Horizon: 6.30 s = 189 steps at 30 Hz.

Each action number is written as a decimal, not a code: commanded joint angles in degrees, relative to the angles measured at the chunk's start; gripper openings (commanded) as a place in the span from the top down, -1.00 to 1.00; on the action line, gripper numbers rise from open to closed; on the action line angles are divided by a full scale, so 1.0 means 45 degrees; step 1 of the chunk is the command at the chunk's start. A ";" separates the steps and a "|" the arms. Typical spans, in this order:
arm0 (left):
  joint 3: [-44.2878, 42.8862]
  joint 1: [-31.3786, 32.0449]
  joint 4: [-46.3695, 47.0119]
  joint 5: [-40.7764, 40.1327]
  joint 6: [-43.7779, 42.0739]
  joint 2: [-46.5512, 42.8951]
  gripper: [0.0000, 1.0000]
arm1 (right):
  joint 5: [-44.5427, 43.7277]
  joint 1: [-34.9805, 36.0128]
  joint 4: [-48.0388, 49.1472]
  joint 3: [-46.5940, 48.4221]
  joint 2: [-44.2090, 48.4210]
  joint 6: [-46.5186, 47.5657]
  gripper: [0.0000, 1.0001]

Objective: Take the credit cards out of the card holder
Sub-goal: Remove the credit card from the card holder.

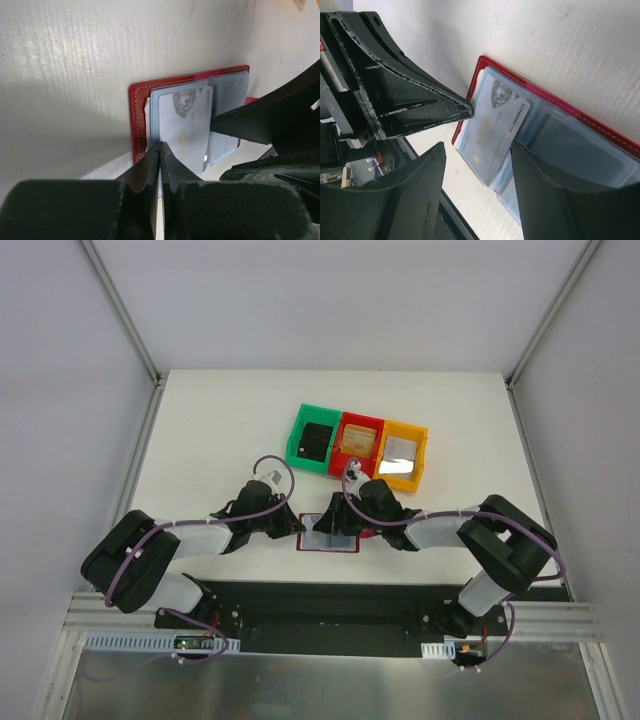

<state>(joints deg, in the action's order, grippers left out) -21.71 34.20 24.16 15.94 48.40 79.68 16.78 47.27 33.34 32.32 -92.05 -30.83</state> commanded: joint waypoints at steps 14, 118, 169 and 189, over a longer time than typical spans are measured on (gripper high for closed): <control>-0.0155 0.0135 -0.0252 -0.0379 -0.0307 0.0535 1.00 | 0.0744 -0.0113 0.2022 -0.0325 -0.0501 -0.0863 -0.12; 0.0236 0.0116 -0.0545 -0.1043 -0.0170 0.0008 1.00 | 0.2151 -0.0914 0.4505 -0.1361 -0.0580 -0.2446 0.22; -0.0097 0.0819 0.0627 -0.0202 0.0435 0.1239 1.00 | 0.2893 -0.1031 0.5657 -0.0755 -0.1596 -0.3383 0.10; 0.0177 0.0800 -0.0291 -0.1258 0.0650 0.0653 1.00 | 0.2932 -0.1382 0.5657 -0.1575 -0.0814 -0.3286 0.17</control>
<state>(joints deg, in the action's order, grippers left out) -22.09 37.19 28.34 12.71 51.92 82.98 28.38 41.43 54.02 25.76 -98.39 -45.47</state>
